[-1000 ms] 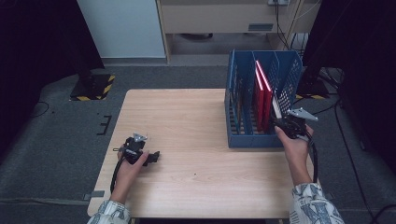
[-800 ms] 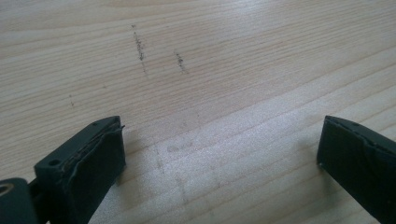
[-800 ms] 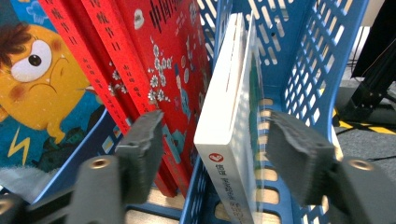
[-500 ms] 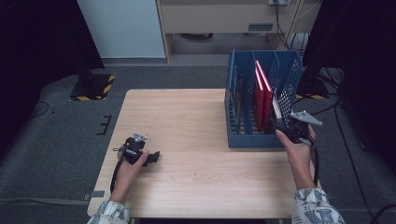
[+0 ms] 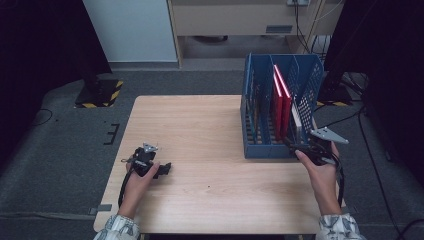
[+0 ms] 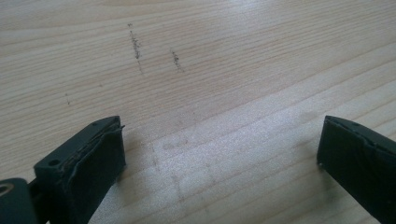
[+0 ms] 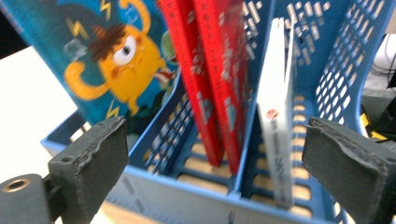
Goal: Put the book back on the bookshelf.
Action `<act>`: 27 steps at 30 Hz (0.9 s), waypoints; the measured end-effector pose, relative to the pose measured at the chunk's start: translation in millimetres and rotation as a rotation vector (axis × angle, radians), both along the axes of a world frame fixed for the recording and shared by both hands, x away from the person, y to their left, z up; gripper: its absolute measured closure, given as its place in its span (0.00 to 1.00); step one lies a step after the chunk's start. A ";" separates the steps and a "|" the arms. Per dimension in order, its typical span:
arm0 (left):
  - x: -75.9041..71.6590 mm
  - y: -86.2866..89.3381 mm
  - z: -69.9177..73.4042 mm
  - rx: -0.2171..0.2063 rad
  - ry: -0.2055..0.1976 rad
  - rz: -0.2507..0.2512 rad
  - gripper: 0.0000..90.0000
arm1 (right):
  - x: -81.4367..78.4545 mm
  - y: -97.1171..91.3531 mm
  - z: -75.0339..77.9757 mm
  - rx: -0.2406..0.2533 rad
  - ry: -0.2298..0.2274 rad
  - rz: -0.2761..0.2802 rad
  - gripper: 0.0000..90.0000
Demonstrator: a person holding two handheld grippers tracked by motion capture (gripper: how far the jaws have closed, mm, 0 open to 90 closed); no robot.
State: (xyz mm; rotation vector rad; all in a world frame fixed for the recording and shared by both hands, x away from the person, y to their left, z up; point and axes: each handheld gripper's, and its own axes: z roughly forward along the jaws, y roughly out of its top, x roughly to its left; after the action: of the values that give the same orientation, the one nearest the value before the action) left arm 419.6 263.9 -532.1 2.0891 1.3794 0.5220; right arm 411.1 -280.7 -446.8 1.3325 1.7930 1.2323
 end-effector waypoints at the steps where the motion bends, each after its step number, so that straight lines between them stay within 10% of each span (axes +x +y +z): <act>1: 0.0 0.0 0.0 0.000 -0.001 0.000 0.00 | -5.0 2.5 -0.7 -0.012 -0.005 0.016 0.08; 27: -0.3 -0.2 0.0 0.000 0.000 -0.003 0.00 | -23.5 33.3 -1.7 -0.058 0.008 0.146 0.07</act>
State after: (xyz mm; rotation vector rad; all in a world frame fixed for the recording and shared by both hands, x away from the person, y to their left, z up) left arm 419.3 263.7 -532.0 2.0916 1.3762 0.5207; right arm 387.6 -247.4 -448.4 1.1935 1.9452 1.2422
